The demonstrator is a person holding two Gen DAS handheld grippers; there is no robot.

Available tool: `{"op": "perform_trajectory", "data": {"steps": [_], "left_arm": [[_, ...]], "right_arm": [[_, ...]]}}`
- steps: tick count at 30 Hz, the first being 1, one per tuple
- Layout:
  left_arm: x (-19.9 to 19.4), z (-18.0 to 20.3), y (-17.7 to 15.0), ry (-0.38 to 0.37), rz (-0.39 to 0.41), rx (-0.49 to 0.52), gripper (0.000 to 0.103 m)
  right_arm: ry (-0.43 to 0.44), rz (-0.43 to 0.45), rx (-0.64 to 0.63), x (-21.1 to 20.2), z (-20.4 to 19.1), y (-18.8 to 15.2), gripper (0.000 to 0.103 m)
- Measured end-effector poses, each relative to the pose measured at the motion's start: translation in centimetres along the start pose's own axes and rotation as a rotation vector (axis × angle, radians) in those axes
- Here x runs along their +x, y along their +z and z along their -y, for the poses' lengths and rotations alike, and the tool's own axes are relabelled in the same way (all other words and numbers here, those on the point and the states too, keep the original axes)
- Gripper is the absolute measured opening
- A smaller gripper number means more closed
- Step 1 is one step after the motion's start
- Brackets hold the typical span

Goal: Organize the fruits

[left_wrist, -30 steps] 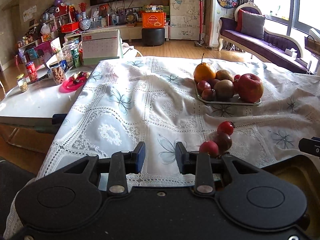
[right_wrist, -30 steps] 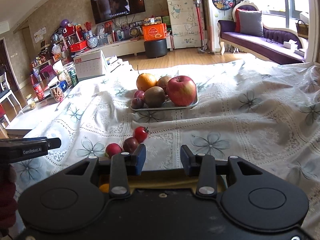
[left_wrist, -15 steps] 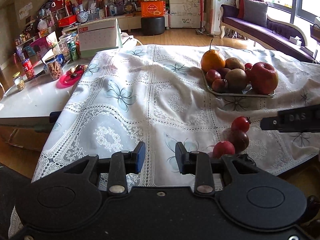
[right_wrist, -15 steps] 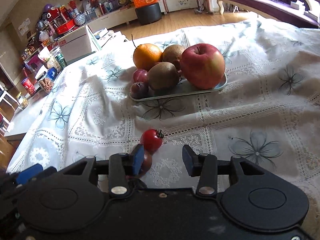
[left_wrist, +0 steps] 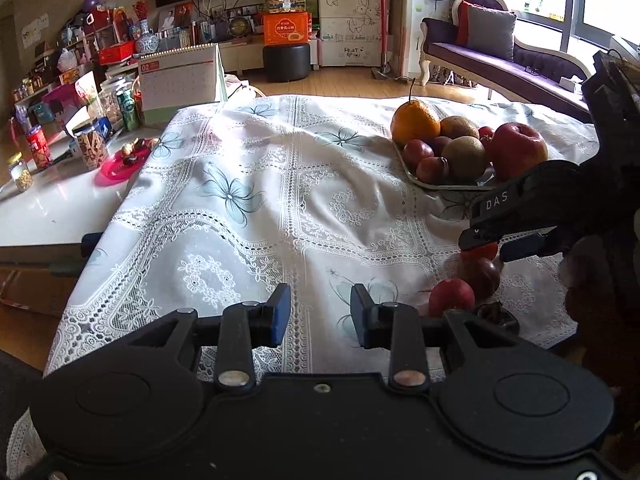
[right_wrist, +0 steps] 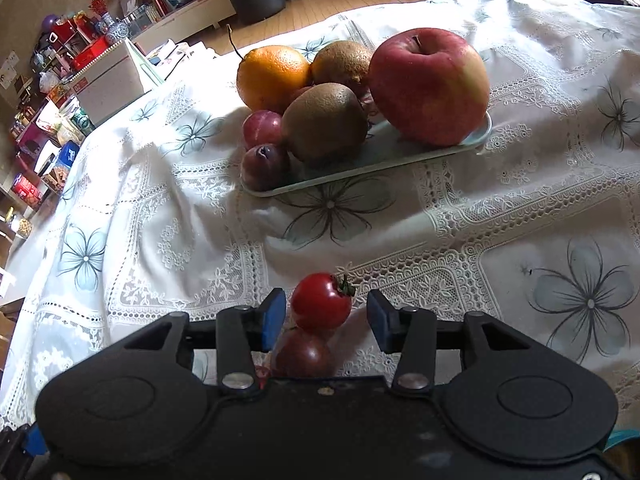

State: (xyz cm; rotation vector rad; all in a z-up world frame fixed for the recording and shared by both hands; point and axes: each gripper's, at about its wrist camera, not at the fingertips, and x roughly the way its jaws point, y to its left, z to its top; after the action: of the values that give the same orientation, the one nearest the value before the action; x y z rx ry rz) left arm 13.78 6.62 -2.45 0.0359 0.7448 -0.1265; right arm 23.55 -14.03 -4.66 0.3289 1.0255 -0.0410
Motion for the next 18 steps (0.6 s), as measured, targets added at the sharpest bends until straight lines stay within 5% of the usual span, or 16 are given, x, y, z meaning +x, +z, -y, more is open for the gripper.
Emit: {"op": "perform_trajectory", "data": {"steps": [5,7,18], "left_arm": [[0.0,-0.8,-0.1,-0.044,0.011,-0.043,0.041],[0.1,-0.8,-0.3,-0.054,0.012,-0.051,0.041],[1.0,-1.6,-0.4,-0.09,-0.015,-0.106,0.041]], "right_arm": [[-0.035,0.008,-0.029,0.6,-0.6,0.1,0.046],[-0.036,0.017,-0.075,0.6,-1.2,-0.1,0.035],[-0.039,0.111,-0.12,-2.7,-0.5,-0.4,0.035]]}}
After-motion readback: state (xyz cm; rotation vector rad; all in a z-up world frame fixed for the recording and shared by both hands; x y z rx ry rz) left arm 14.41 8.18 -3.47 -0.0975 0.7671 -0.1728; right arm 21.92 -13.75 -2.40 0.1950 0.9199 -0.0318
